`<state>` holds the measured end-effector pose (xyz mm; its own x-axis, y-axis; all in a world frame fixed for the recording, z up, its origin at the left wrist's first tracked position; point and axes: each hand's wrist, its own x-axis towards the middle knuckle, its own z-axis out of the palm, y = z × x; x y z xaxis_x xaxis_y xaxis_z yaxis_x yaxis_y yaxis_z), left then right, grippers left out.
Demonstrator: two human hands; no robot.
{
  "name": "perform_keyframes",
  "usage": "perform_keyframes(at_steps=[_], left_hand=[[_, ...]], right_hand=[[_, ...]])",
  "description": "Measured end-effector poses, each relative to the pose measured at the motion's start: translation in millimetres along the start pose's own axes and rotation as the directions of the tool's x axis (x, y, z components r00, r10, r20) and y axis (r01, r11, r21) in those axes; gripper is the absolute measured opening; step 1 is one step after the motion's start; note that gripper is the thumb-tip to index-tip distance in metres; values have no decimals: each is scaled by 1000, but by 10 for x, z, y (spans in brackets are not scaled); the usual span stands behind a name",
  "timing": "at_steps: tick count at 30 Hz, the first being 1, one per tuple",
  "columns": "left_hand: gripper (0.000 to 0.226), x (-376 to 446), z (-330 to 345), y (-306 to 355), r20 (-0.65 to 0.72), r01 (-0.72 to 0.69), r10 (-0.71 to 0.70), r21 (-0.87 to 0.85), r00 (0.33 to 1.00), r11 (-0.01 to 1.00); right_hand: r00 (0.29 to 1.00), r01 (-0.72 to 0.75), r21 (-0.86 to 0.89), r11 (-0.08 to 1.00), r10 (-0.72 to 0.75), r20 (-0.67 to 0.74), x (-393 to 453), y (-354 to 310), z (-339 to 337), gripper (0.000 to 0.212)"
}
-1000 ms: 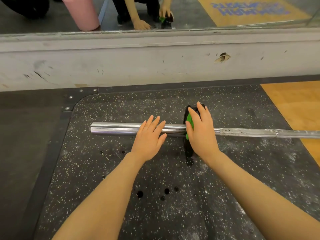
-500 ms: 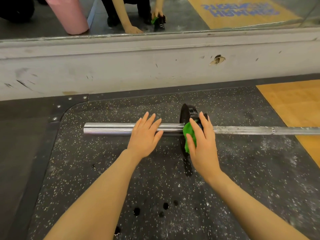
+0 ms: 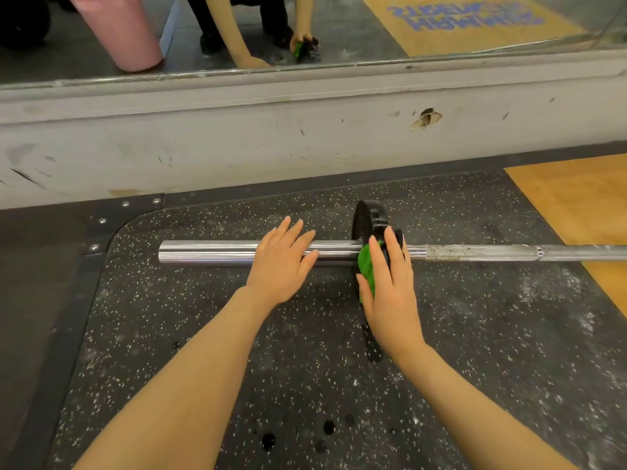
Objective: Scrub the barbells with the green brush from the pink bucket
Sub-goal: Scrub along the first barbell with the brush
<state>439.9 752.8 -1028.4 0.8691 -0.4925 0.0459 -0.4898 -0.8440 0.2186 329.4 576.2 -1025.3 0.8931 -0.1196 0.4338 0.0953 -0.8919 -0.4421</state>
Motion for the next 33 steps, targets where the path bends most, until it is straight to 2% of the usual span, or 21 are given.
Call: perform_keyframes(at_steps=[4, 10, 17, 26, 33], left_hand=[[52, 73, -9, -21, 4, 3, -3, 9, 1000, 1000], [52, 189, -34, -45, 6, -4, 4, 21, 1000, 1000], [56, -59, 25, -61, -117, 17, -2, 130, 993, 991], [56, -187, 165, -123, -88, 14, 1, 172, 996, 985], [54, -112, 89, -105, -76, 36, -26, 120, 997, 992]], right_hand=[[1000, -5, 30, 1000, 5, -5, -123, 7, 62, 59], [999, -33, 60, 998, 35, -30, 208, 1, 46, 57], [999, -28, 55, 998, 31, -41, 413, 37, 117, 54], [998, -31, 98, 995, 37, -54, 345, 52, 125, 59], [993, -52, 77, 996, 59, -100, 319, 51, 231, 61]])
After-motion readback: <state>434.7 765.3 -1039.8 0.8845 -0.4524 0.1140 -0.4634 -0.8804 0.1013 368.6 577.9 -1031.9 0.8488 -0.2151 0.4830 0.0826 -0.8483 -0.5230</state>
